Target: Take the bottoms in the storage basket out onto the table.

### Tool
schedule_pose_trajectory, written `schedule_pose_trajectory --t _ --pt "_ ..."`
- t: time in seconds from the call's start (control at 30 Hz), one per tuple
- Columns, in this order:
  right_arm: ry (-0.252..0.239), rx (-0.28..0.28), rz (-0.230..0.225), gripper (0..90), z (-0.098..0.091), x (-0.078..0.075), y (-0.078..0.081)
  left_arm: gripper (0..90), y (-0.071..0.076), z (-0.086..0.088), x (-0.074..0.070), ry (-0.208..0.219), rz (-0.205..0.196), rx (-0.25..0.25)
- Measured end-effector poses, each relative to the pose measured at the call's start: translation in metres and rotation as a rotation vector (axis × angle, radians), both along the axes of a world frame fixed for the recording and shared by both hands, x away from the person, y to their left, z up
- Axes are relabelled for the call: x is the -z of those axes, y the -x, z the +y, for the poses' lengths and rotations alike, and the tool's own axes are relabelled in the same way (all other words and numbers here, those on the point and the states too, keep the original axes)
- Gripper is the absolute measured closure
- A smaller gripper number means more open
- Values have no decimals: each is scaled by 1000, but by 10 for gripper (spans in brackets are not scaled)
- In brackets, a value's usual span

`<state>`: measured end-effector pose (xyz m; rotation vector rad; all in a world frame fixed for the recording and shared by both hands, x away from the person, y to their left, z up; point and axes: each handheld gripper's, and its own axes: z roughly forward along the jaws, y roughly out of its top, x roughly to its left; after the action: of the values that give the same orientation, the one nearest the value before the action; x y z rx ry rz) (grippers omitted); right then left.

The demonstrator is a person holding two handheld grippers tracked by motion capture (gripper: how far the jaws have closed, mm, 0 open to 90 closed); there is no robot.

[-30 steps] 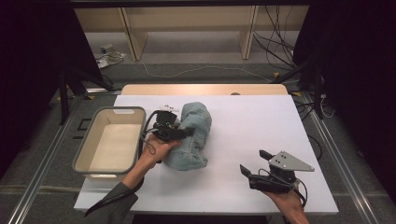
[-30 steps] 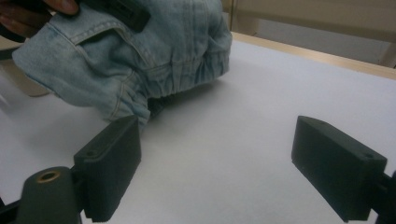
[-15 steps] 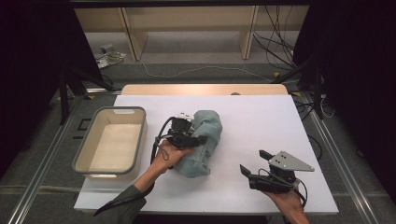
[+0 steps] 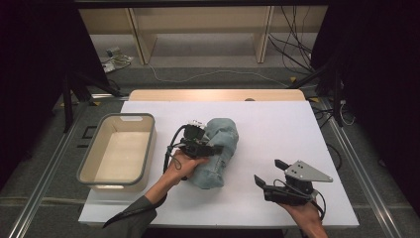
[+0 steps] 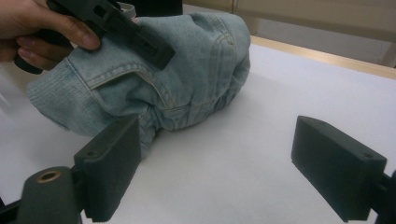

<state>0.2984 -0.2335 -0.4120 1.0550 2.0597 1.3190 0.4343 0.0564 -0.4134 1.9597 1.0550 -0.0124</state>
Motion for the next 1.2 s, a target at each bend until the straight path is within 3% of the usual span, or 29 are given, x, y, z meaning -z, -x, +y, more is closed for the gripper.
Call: schedule_pose_trajectory --t 0.13,0.3,0.7,1.2 --pt "-1 -1 1 170 0 0 0 629 -2 1 3 13 13 -1" --pt "-1 -1 2 171 0 0 0 604 -7 5 9 56 62 -9" --pt "-3 -1 1 171 0 0 0 512 -11 9 16 11 51 -28" --pt "2 -1 -1 172 0 0 0 388 -17 17 24 -13 86 -83"
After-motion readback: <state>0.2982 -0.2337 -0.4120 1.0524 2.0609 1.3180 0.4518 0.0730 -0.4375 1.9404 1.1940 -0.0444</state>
